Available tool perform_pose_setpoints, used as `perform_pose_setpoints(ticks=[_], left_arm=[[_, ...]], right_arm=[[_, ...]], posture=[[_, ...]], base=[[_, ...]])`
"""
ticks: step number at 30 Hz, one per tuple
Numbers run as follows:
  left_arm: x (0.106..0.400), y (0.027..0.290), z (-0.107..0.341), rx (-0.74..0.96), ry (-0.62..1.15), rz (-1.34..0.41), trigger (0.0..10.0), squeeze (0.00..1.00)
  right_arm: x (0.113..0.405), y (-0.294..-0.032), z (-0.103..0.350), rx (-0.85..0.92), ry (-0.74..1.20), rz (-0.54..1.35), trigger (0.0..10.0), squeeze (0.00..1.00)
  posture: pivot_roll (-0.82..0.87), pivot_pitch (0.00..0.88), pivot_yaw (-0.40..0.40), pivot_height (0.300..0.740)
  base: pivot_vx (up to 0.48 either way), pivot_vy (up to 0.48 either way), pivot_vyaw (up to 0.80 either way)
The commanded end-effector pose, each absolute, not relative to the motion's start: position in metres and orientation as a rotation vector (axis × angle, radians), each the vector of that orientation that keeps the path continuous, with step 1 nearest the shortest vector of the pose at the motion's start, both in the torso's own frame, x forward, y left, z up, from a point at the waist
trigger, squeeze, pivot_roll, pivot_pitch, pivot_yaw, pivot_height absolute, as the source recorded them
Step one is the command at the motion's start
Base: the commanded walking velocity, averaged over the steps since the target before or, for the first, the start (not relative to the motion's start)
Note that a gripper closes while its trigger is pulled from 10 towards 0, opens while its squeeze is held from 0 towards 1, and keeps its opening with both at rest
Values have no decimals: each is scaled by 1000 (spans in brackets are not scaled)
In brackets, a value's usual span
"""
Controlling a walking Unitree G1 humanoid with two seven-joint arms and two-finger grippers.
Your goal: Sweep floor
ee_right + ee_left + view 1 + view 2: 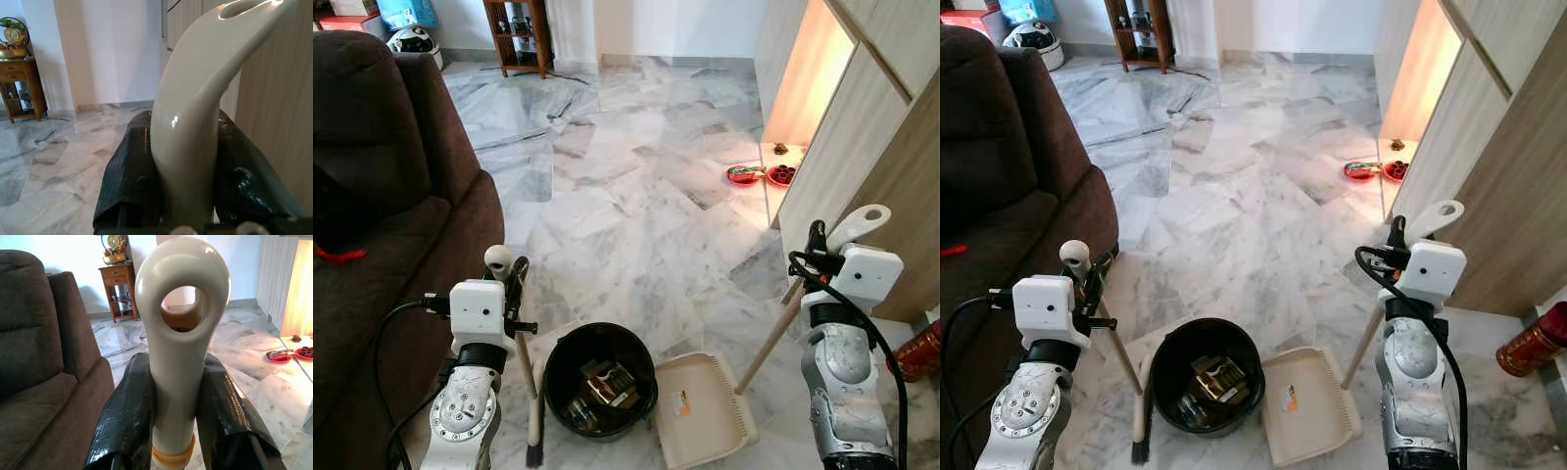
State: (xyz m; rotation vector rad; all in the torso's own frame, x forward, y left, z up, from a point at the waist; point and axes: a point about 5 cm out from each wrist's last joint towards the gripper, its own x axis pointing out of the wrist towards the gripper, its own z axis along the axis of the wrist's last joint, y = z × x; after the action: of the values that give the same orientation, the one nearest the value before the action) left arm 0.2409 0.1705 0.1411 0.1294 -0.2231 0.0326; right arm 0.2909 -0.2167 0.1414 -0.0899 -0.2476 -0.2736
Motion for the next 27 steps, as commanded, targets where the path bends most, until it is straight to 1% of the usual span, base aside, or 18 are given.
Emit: perform_pose_setpoints(ticks=[1, 6, 27], left_arm=[[240, 173, 151, 148, -272, 35, 10000, 0], [242, 172, 151, 151, -271, 32, 10000, 0], [244, 169, 153, 159, -280, 22, 10000, 0]], right_arm=[[293, -214, 150, -96, -298, -260, 10000, 0], [294, -216, 148, -102, -290, -272, 10000, 0], [295, -216, 148, -112, -294, -272, 10000, 0]], posture=[[15, 83, 28, 740], [17, 95, 28, 740], [19, 90, 30, 740]], base=[[0, 0, 0], [0, 0, 0], [-287, 0, 0]])
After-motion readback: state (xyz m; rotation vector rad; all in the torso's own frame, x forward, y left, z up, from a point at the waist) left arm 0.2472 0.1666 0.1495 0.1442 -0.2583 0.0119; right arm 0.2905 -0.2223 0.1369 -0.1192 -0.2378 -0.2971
